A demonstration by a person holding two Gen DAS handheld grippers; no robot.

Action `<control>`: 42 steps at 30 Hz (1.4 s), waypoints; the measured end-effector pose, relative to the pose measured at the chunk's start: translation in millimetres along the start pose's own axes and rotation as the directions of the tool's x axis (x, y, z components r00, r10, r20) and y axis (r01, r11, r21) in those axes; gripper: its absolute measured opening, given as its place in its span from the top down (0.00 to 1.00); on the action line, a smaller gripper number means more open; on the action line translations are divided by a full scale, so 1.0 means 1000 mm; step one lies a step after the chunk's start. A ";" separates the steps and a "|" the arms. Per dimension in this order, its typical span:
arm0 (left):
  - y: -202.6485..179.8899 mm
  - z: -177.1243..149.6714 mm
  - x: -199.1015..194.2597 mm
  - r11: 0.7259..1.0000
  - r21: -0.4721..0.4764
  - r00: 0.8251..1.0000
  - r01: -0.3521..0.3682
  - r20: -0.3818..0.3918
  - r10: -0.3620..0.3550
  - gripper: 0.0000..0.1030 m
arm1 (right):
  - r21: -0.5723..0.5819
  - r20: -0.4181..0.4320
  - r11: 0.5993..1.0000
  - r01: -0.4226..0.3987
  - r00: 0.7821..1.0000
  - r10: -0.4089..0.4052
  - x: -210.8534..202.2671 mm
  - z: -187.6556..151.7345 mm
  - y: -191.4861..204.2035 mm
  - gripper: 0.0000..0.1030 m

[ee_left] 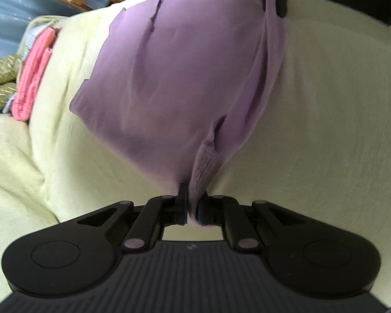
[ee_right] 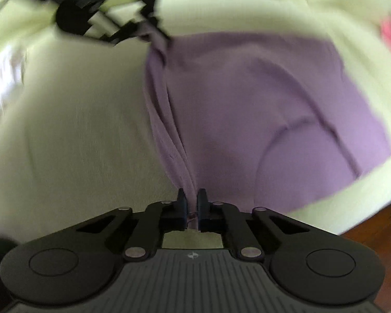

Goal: Fold clothes
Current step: 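Lay the fold down and open the right gripper while the left gripper holds, then pinch and straighten the folded edge with the left gripper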

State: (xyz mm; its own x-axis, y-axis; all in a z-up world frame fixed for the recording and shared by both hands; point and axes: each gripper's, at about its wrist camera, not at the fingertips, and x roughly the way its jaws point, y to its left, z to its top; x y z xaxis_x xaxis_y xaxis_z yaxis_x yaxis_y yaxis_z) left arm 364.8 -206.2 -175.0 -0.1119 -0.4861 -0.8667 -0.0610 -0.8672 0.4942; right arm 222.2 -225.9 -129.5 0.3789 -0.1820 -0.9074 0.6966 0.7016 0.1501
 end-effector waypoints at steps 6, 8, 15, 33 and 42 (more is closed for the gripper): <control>0.089 0.031 -0.006 0.994 -0.047 0.994 0.104 0.021 -0.103 0.93 | 0.269 0.062 0.933 -0.238 0.971 0.230 -0.029 0.000 -0.108 0.97; 0.125 0.046 0.006 0.990 -0.073 0.992 0.122 0.037 -0.120 0.93 | 0.323 0.080 0.904 -0.280 0.960 0.269 -0.032 0.003 -0.143 0.96; 0.231 0.078 0.092 0.938 -0.225 0.963 0.264 0.005 -0.270 0.83 | 0.488 0.133 0.811 -0.322 0.946 0.296 -0.022 0.009 -0.251 0.84; 0.266 0.043 0.112 0.751 -0.522 0.907 0.405 0.129 -0.400 0.93 | 0.585 0.252 0.774 -0.242 0.961 0.110 -0.034 -0.004 -0.280 0.88; 0.277 0.028 0.096 0.758 -0.506 0.911 0.411 0.208 -0.355 0.98 | 0.572 0.342 0.795 -0.203 0.940 -0.006 -0.053 -0.016 -0.271 0.99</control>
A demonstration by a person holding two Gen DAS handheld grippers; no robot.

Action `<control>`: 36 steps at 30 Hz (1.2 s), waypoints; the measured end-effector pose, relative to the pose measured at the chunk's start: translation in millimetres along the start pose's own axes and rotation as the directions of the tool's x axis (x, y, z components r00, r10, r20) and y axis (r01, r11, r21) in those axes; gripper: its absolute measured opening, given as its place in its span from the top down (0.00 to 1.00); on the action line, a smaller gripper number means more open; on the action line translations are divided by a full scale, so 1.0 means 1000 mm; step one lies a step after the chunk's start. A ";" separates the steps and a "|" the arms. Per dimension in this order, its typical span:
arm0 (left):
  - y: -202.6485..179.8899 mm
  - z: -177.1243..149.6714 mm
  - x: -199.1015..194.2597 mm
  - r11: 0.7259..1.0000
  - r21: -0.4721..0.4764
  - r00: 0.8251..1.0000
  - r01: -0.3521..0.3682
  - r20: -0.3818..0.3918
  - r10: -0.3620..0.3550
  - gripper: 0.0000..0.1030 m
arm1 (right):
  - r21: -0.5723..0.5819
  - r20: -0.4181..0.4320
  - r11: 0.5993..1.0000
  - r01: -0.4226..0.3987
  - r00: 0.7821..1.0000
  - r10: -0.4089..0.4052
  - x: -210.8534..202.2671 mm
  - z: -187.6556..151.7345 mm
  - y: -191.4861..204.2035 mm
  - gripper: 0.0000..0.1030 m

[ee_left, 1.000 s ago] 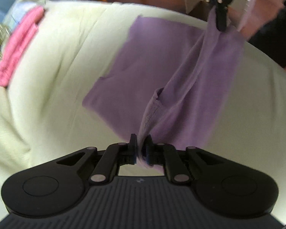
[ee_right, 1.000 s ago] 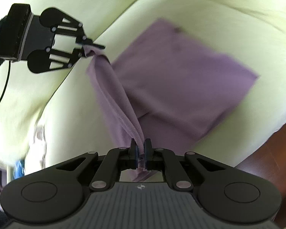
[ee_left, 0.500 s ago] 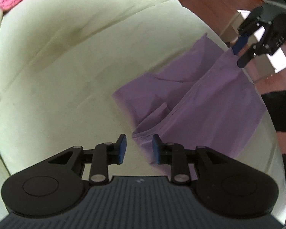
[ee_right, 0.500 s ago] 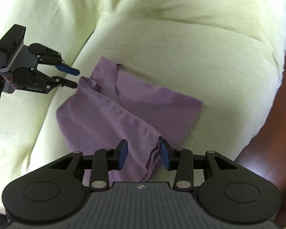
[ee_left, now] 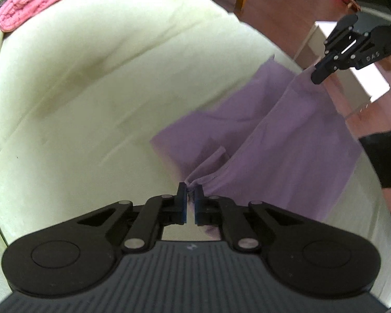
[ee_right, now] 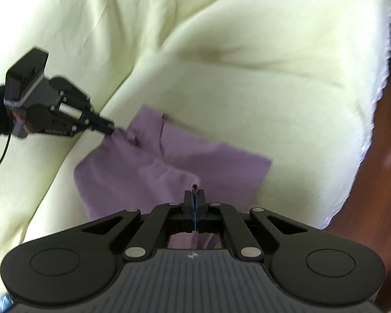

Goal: Fold clothes
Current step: 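Pinch and straighten the folded edge with the left gripper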

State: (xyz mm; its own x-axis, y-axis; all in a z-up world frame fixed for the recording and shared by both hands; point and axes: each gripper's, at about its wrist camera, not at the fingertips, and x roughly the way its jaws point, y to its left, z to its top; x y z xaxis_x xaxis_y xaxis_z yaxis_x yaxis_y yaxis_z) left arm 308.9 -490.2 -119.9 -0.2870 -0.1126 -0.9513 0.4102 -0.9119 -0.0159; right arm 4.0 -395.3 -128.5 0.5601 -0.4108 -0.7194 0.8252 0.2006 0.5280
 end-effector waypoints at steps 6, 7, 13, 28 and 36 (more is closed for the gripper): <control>0.023 0.009 0.002 0.996 -0.089 0.998 -0.016 0.064 0.022 0.98 | 0.039 0.070 0.997 0.066 0.995 -0.068 0.003 0.008 -0.012 0.99; 0.025 0.011 0.004 0.995 -0.098 0.997 -0.017 0.069 0.024 0.98 | 0.040 0.078 0.996 0.074 0.994 -0.077 0.004 0.010 -0.014 0.99; 0.036 0.011 0.013 0.993 -0.115 0.996 -0.021 0.081 0.031 0.98 | 0.033 0.076 0.991 0.127 0.989 -0.129 0.017 0.015 -0.021 1.00; 0.044 0.008 0.024 0.975 -0.221 0.984 -0.005 0.173 0.044 0.97 | 0.052 0.028 0.976 0.211 0.977 -0.212 0.024 0.017 -0.027 1.00; 0.047 -0.002 0.037 0.968 -0.241 0.986 -0.072 0.130 0.106 0.94 | 0.018 -0.022 0.970 0.242 0.970 -0.241 0.037 0.027 -0.026 0.95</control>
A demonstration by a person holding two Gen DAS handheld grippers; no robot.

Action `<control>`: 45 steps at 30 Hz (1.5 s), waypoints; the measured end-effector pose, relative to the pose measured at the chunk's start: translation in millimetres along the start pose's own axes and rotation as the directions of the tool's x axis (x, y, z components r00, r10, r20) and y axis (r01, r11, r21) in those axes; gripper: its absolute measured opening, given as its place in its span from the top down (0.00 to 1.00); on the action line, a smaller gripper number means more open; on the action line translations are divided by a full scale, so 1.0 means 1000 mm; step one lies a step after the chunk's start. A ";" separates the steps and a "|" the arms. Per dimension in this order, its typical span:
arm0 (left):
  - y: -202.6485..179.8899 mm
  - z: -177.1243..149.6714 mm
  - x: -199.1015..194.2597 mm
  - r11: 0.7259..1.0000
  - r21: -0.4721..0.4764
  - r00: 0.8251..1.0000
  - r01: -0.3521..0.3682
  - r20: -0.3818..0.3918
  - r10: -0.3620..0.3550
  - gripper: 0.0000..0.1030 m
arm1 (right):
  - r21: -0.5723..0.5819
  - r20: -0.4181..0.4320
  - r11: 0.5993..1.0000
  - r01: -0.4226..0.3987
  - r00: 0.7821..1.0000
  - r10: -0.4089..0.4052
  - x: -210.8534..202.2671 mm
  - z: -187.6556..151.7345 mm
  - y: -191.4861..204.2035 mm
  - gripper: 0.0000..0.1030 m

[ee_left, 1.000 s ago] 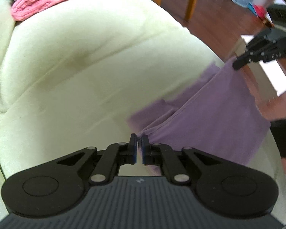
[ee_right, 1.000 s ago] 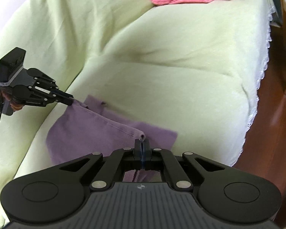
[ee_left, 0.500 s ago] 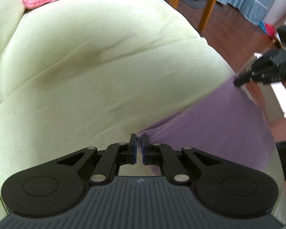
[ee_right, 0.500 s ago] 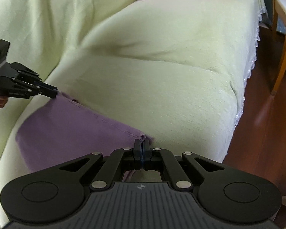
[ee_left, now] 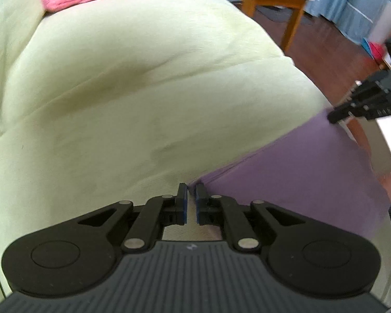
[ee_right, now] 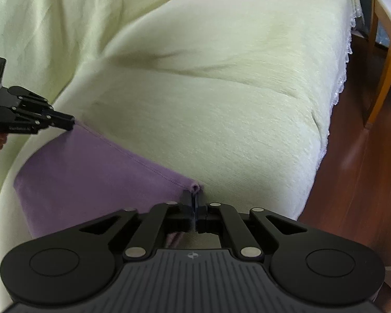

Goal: Fold clothes
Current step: 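Pinch and straighten the folded edge with the left gripper, then grasp the folded lilac top's edge with both grippers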

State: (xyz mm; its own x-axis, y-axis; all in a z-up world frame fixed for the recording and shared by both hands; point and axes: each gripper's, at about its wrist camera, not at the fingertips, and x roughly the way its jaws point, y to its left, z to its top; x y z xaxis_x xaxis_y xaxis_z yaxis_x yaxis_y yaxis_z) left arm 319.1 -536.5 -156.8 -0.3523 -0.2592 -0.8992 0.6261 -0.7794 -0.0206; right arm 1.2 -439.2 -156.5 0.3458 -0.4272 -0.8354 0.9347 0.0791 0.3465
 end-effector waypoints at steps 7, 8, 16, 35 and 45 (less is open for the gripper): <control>-0.013 0.008 -0.051 0.998 0.010 0.992 -0.068 0.105 0.067 0.96 | -0.127 0.188 0.957 0.260 0.954 -0.235 -0.035 0.001 0.047 0.73; -0.022 0.010 -0.054 0.999 0.035 0.993 -0.031 0.115 0.027 0.95 | -0.158 0.176 0.961 0.226 0.964 -0.198 -0.031 -0.001 0.058 0.74; -0.047 -0.009 0.002 0.985 0.170 0.997 -0.039 0.065 0.029 0.91 | -0.165 0.151 0.960 0.226 0.968 -0.202 0.006 -0.021 0.067 0.79; -0.103 -0.128 -0.053 0.956 0.260 0.990 -0.134 0.076 0.118 0.91 | -0.273 0.139 0.927 0.257 0.964 -0.226 -0.033 -0.145 0.134 0.74; -0.163 -0.157 -0.085 0.820 0.476 0.948 -0.318 0.150 0.281 0.76 | -0.421 0.237 0.812 0.405 0.913 -0.332 -0.059 -0.183 0.169 0.54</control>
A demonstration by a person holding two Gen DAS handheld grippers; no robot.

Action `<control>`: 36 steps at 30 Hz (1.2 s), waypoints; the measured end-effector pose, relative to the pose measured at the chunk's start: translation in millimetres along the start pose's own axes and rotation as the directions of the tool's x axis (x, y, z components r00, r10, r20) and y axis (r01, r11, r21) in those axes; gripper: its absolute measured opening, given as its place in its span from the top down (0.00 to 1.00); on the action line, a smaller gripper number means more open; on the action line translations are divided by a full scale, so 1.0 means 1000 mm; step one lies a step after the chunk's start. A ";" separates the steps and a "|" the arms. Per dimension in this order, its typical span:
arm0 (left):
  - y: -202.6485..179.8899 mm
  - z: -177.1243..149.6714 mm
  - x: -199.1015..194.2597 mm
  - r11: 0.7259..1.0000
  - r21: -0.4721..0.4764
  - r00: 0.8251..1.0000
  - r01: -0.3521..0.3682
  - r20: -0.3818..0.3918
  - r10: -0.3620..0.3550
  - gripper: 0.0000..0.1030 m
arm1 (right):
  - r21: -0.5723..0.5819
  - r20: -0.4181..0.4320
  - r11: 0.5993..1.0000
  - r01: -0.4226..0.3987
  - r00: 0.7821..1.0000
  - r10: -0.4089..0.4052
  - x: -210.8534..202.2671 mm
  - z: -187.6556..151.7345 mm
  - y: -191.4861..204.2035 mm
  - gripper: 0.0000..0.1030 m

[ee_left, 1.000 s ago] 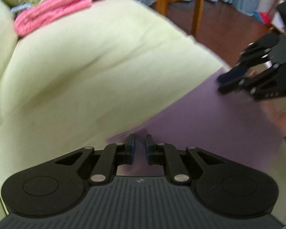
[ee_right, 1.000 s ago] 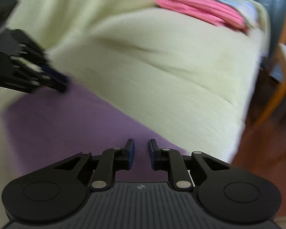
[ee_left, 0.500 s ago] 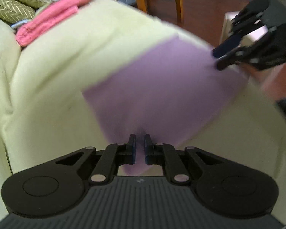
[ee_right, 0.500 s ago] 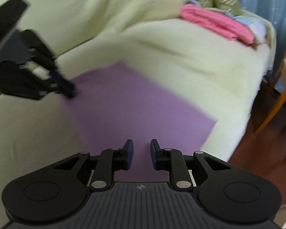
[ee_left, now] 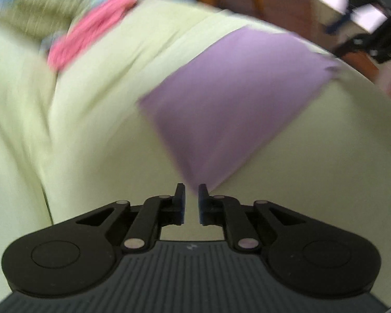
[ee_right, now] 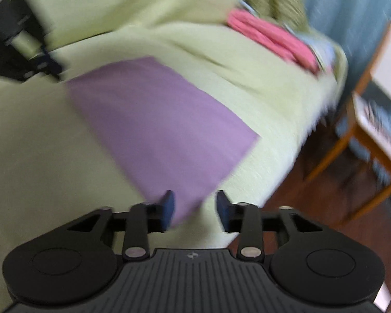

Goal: Fold clothes
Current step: 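Grasp the folded lilac top's edge with both grippers, then lift the lilac top with both grippers and fold it over once more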

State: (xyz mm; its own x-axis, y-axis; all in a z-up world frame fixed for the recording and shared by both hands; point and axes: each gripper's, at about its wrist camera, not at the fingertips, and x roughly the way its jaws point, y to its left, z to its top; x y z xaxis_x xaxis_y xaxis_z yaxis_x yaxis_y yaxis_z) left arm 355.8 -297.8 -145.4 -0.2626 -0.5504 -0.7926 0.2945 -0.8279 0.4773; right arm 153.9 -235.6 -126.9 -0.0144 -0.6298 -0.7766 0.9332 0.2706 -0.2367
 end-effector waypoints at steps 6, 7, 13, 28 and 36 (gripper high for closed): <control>-0.068 -0.014 0.039 0.895 0.402 0.981 -0.194 0.056 0.187 0.67 | -0.366 0.028 0.912 0.187 0.981 -0.190 0.021 -0.024 0.079 0.50; -0.073 -0.017 0.045 0.864 0.449 0.974 -0.227 0.080 0.214 0.66 | -0.393 0.049 0.892 0.224 0.974 -0.223 0.026 -0.025 0.084 0.50; -0.071 -0.024 0.071 0.756 0.575 0.950 -0.312 0.175 0.259 0.67 | -0.446 0.067 0.858 0.253 0.966 -0.250 0.041 -0.019 0.084 0.51; -0.055 -0.007 0.057 0.814 0.537 0.975 -0.220 0.120 0.185 0.92 | -0.548 0.059 0.817 0.181 0.982 -0.178 0.052 0.016 0.050 0.96; 0.013 0.039 0.013 0.945 0.213 0.963 -0.250 -0.049 0.266 0.92 | -0.748 0.155 0.660 0.066 0.985 0.077 0.029 0.124 -0.021 0.96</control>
State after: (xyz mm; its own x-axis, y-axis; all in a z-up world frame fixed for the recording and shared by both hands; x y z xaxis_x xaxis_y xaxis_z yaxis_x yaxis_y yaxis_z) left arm 320.3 -320.3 -134.5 -0.1293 -0.7448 -0.6546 0.1485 -0.6673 0.7298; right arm 178.7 -349.8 -71.8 0.1138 -0.7125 -0.6924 0.3466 0.6816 -0.6444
